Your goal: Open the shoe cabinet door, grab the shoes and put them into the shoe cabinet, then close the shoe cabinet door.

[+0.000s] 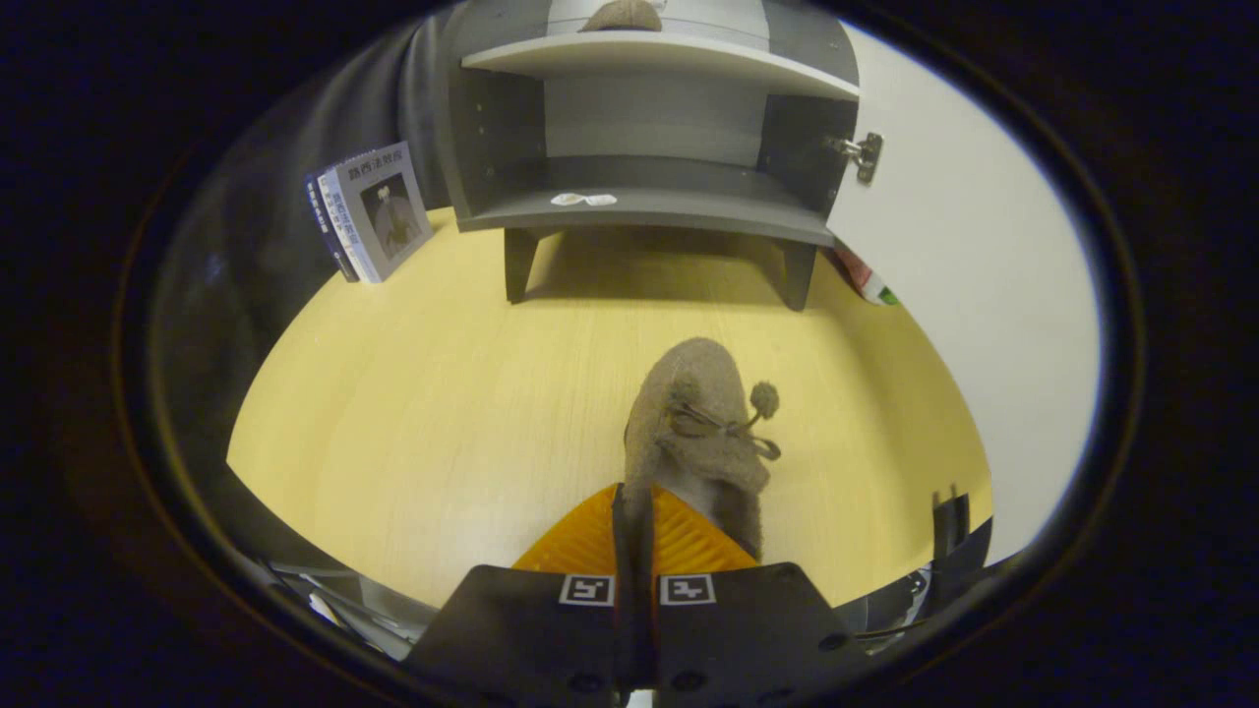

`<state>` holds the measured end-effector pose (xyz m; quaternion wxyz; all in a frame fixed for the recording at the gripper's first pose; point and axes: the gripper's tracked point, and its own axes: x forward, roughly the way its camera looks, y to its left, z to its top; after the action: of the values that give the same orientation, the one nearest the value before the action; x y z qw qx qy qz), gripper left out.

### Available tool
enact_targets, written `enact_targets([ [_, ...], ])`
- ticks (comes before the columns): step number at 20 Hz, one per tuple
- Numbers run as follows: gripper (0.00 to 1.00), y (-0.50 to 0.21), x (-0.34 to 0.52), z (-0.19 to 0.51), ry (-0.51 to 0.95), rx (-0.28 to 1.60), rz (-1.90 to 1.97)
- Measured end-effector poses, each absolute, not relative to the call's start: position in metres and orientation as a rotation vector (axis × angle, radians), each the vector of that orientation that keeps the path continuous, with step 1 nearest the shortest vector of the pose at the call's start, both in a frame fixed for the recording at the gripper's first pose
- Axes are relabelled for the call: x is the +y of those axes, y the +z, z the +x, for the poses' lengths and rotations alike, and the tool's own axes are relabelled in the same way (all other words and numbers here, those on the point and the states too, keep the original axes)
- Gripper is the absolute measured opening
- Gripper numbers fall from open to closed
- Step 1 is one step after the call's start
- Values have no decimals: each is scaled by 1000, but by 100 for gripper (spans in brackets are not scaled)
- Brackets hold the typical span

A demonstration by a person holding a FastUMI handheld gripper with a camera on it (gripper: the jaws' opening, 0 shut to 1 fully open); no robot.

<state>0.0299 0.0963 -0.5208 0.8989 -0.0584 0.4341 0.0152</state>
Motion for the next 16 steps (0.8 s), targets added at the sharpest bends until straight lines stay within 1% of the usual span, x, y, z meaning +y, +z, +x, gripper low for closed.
enact_targets([
  [3,3,-490,95,29,21,868,-124],
  [9,3,-398,96,37,-34,778,-114],
  [13,3,-327,100,55,-79,683,-110],
  [16,2,-279,105,73,-82,616,-127],
])
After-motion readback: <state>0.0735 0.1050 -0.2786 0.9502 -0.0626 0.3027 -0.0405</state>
